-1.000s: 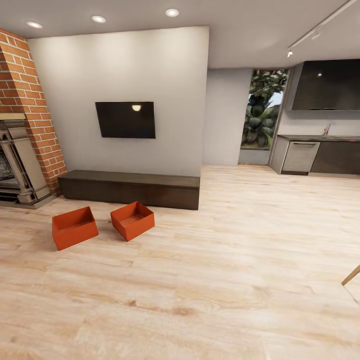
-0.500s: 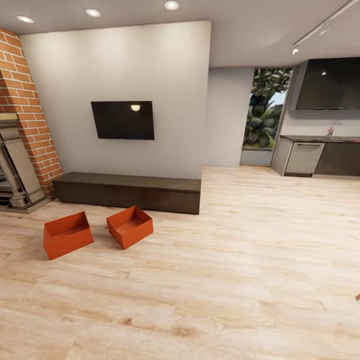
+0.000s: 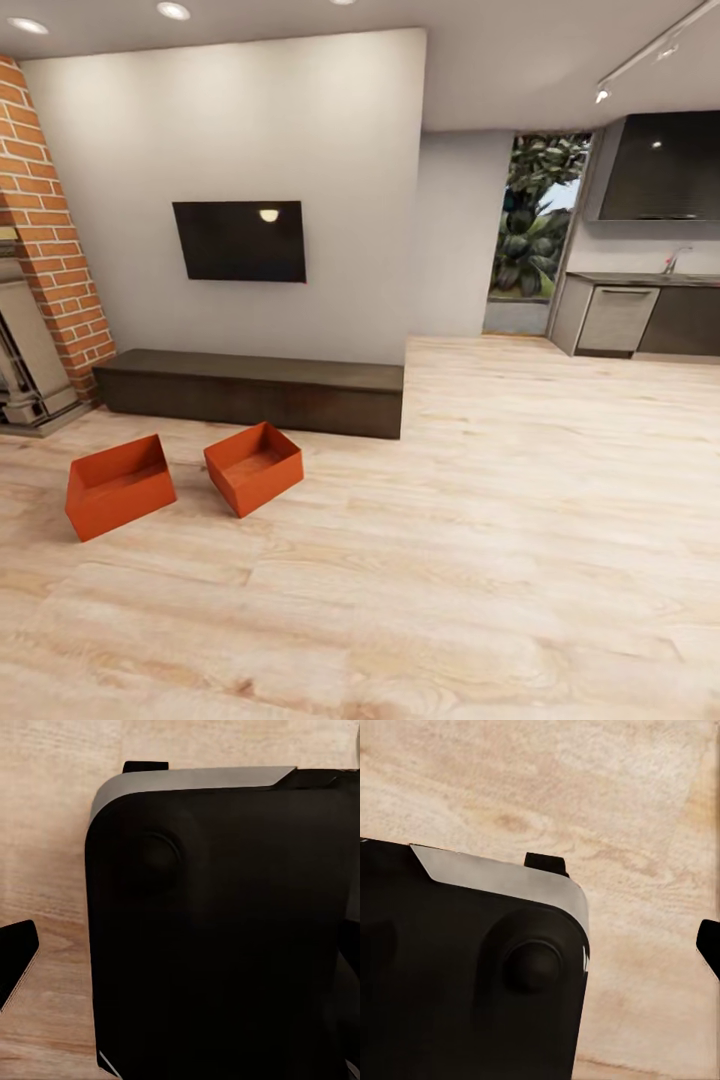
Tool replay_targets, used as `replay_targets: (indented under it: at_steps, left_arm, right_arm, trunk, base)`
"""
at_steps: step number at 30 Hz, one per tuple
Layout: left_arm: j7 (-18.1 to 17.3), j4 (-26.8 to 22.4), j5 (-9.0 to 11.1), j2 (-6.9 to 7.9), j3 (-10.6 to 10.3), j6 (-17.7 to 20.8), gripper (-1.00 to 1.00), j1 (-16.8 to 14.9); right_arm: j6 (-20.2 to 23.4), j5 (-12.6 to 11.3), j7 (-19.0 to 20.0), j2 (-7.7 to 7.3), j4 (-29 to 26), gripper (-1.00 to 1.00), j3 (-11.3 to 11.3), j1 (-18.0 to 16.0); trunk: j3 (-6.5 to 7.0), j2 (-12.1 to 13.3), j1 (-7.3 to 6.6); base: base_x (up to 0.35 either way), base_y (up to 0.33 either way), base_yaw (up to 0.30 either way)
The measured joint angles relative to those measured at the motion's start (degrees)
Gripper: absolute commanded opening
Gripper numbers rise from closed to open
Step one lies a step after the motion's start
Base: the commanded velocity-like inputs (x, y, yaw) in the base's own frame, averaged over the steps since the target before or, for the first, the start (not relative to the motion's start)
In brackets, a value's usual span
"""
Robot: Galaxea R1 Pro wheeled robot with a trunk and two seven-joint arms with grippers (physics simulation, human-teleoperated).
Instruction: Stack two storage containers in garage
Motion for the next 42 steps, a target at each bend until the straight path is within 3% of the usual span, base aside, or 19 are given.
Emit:
replay_targets:
  at_steps: [42]
  left_arm:
    - [0.00,0.00,0.00,0.00,0.00,0.00,1.00,0.00]
  right_arm:
    - [0.04,0.00,0.00,0.02,0.00,1.00,0.00,0.02]
  trunk:
    - [0.00,0.00,0.00]
  base:
    - [0.322,0.000,0.000]
